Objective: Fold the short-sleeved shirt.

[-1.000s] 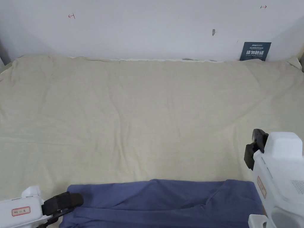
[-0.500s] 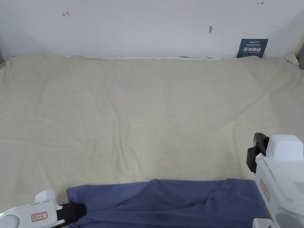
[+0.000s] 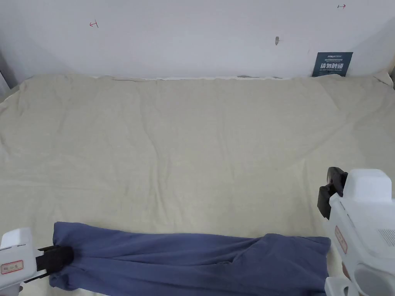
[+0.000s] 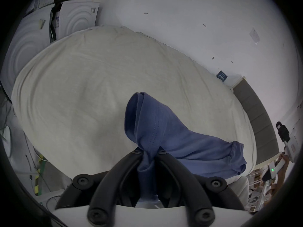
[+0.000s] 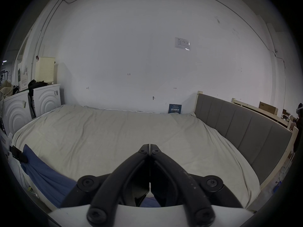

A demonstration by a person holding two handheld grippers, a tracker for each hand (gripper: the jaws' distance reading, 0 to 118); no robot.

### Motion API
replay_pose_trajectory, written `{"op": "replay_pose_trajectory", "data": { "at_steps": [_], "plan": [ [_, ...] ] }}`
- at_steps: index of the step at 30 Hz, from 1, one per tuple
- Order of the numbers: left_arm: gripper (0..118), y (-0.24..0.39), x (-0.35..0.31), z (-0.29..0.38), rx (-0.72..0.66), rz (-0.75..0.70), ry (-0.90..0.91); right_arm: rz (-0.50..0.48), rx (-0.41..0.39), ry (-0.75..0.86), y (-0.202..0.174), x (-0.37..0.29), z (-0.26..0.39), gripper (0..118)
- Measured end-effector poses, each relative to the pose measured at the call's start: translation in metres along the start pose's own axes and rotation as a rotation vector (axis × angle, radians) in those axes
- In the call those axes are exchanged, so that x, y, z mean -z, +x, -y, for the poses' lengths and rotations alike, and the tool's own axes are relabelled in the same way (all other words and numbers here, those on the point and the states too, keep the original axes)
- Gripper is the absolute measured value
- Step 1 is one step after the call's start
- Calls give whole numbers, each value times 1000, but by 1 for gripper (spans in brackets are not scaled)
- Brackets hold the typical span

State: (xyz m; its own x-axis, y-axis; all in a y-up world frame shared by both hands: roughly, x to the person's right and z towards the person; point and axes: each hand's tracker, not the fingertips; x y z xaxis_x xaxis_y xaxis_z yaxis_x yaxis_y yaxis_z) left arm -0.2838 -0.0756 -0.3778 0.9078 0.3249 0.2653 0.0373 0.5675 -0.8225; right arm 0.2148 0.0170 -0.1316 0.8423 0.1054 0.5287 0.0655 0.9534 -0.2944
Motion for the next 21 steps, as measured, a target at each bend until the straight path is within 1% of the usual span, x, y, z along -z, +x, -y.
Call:
{"op": "replay_pose_trajectory", "data": {
  "at_steps": [3, 7, 12, 15, 17, 18, 19, 20, 21],
  "plan": [
    [11, 45, 0, 1, 140, -30, -9, 0, 6, 5, 4, -2, 1, 2],
    [11, 111, 15, 7, 199, 78, -58, -10, 29, 17, 9, -6, 3, 2],
    [11, 183, 62, 23, 257, 175, -140, -7, 19, 22, 17, -12, 4, 2],
    [11, 216, 85, 35, 265, 208, -194, -10, 20, 25, 26, -14, 4, 2],
    [12, 233, 97, 43, 281, 205, -215, 3, 17, 26, 30, -16, 5, 2],
    [14, 238, 101, 47, 288, 194, -220, 10, 15, 25, 33, -16, 5, 2],
    [23, 243, 105, 50, 298, 193, -244, 18, 16, 22, 36, -17, 6, 2],
    [43, 247, 107, 53, 299, 196, -259, 21, 18, 20, 38, -17, 7, 2],
    [43, 248, 110, 55, 295, 203, -276, 24, 21, 17, 41, -17, 8, 2]
  ]
}}
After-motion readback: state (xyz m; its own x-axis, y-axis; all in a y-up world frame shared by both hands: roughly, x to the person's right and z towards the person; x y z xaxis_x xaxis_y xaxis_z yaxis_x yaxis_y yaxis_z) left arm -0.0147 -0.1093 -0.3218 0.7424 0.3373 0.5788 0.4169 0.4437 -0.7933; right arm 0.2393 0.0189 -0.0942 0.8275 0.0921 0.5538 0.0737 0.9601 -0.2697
